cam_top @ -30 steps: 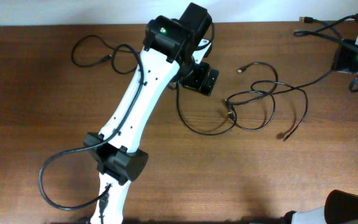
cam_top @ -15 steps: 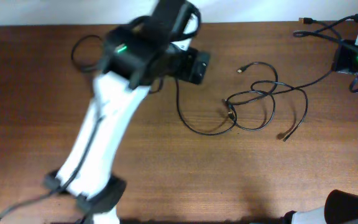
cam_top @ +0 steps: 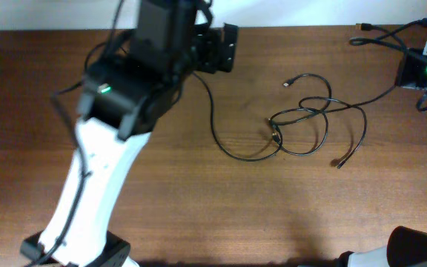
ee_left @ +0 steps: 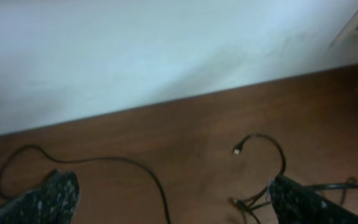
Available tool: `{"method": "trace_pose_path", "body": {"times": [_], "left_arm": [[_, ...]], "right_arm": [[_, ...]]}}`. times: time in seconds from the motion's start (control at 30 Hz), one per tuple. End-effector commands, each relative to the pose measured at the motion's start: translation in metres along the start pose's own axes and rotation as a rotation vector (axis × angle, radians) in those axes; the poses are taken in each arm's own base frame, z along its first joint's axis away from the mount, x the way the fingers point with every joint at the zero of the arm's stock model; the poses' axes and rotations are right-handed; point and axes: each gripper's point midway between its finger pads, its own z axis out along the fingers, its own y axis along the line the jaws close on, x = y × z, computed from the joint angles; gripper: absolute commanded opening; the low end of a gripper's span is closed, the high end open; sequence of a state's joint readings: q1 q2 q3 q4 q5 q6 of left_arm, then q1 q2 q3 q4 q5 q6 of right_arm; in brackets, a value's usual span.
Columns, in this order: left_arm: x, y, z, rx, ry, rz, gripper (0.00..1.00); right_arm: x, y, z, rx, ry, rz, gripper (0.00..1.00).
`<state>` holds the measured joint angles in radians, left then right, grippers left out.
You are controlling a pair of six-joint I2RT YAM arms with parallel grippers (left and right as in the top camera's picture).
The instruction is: Untangle cables
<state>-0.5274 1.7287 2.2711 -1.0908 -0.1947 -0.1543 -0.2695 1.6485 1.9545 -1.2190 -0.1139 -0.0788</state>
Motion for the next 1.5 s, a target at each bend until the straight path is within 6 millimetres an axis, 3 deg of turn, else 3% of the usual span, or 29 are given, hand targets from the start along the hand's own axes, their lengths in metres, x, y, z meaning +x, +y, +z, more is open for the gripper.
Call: {"method": "trace_pose_path", "body": {"times": [0.0,0.13,0.27,0.33,0.47,0.53,0.77,0.87,1.17,1.37,1.47], "left_arm": [[0.028,0.001,0.038,-0.027,0.068,0.015,0.99],[0.061,0.004,0.065,-0.053,0.139,0.067,0.99],[0.161,0.027,0.071,-0.141,0.474,0.01,0.99],[0.196,0.028,0.077,-0.148,0.565,-0.006,0.99],[0.244,0.022,0.085,-0.078,0.684,0.066,0.99],[0.262,0.009,0.091,0.008,0.718,0.081,0.99],[0.265,-0.04,0.098,0.261,0.693,0.024,0.99],[0.268,-0.055,0.095,0.308,0.681,0.121,0.99],[0.312,-0.121,0.087,0.456,0.662,0.335,0.99],[0.34,-0.119,0.088,0.46,0.7,0.349,0.99],[0.354,-0.117,0.081,0.518,0.722,0.46,0.99]], "right_arm": [[-0.006,0.001,-0.006,-0.004,-0.025,-0.008,0.04],[-0.006,0.002,-0.006,-0.004,-0.027,-0.023,0.04],[-0.009,0.002,-0.006,-0.004,-0.037,-0.024,0.04],[-0.01,0.001,-0.006,-0.003,-0.041,-0.025,0.04],[-0.009,0.002,-0.006,-0.004,-0.037,-0.024,0.04],[-0.008,0.002,-0.006,-0.004,-0.032,-0.023,0.04],[-0.007,0.002,-0.006,-0.007,-0.029,-0.023,0.04],[-0.007,0.002,-0.006,-0.007,-0.03,-0.023,0.04],[-0.007,0.002,-0.006,-0.007,-0.03,-0.023,0.04],[-0.007,0.002,-0.006,-0.007,-0.029,-0.023,0.04],[-0.007,0.002,-0.006,-0.007,-0.029,-0.023,0.04]]}}
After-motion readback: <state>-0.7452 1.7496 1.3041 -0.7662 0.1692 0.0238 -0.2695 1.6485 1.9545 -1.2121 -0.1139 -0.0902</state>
